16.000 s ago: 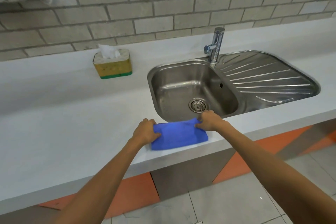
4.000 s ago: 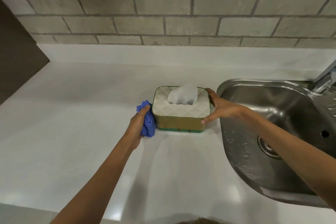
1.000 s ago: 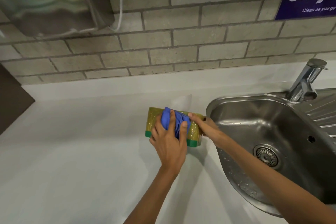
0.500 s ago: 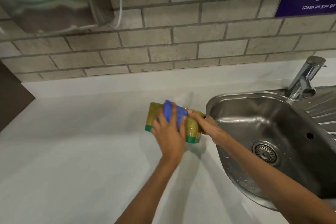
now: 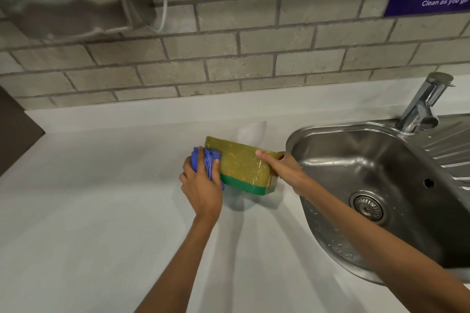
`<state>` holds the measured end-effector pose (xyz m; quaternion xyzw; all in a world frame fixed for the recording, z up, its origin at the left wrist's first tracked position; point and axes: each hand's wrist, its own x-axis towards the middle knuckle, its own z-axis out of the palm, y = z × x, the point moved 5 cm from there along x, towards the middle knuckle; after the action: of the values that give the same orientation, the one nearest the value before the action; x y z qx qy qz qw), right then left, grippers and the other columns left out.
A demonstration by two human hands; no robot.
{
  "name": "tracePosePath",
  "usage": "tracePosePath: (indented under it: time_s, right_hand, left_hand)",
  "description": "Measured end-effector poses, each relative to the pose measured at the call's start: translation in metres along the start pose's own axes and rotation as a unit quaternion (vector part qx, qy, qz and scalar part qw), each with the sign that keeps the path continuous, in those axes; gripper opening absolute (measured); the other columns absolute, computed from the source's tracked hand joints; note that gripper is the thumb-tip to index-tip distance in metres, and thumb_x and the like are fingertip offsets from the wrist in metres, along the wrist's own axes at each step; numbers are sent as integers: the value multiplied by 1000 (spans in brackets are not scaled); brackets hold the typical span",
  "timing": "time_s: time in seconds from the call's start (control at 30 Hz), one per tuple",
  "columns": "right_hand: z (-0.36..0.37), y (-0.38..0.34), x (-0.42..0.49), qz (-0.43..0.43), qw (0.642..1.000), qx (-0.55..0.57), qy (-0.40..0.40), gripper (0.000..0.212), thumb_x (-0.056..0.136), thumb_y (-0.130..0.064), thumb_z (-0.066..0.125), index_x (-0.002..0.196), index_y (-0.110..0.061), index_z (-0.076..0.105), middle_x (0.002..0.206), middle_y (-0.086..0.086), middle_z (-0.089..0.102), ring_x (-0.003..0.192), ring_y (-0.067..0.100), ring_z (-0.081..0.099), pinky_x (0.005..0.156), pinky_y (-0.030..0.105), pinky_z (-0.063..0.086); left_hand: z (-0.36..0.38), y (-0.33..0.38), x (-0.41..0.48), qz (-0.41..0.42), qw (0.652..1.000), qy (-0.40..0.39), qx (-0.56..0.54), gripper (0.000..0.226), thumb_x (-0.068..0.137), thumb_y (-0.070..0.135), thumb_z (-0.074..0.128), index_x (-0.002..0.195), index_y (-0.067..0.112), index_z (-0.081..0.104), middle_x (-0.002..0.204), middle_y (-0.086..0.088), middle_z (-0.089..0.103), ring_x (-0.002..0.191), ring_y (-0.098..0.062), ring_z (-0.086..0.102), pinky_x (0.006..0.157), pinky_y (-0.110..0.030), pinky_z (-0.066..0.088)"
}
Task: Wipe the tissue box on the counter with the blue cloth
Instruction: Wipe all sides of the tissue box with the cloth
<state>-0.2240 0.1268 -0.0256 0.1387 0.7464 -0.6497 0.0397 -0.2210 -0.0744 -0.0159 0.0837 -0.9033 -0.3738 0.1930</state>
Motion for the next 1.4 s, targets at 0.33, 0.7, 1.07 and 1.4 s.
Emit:
tracePosePath:
  time_s: [0.33, 0.7, 1.07, 1.4]
  right_hand:
    - [-6, 3, -13, -50, 996, -4, 68, 106, 39, -59, 82, 123, -19, 33, 106, -11, 52, 96, 5, 55, 75, 15, 49]
    - [3, 0, -36, -66, 997, -3, 39, 84, 68, -66, 58, 134, -22, 29, 103, -14, 52, 91, -2, 54, 65, 12, 45]
    - [3, 26, -51, -84, 996, -6, 4, 37, 95, -25, 44, 129, -12, 33, 104, -11, 46, 87, -8, 50, 61, -5, 40]
    - [14, 41, -56, -99, 994, 38, 33, 29, 93, -15, 49, 116, -16, 32, 118, 4, 44, 107, 22, 54, 69, 7, 49]
  left_hand:
    - [-4, -3, -44, -210, 911, -92, -344, 20, 93, 37, 49, 77, 28, 57, 78, 6, 60, 74, -13, 57, 72, -27, 46]
    - [6, 0, -44, -181, 914, -124, -341, 21, 93, 35, 49, 86, 18, 56, 94, -7, 62, 86, -21, 58, 86, -38, 49]
    - [18, -27, -19, -201, 910, -180, -315, 25, 94, 37, 46, 73, 26, 54, 75, 7, 58, 69, -5, 54, 60, -15, 42]
    - [19, -36, -19, -222, 916, -183, -280, 26, 95, 37, 44, 80, 19, 55, 74, 4, 55, 87, -21, 53, 68, -23, 43]
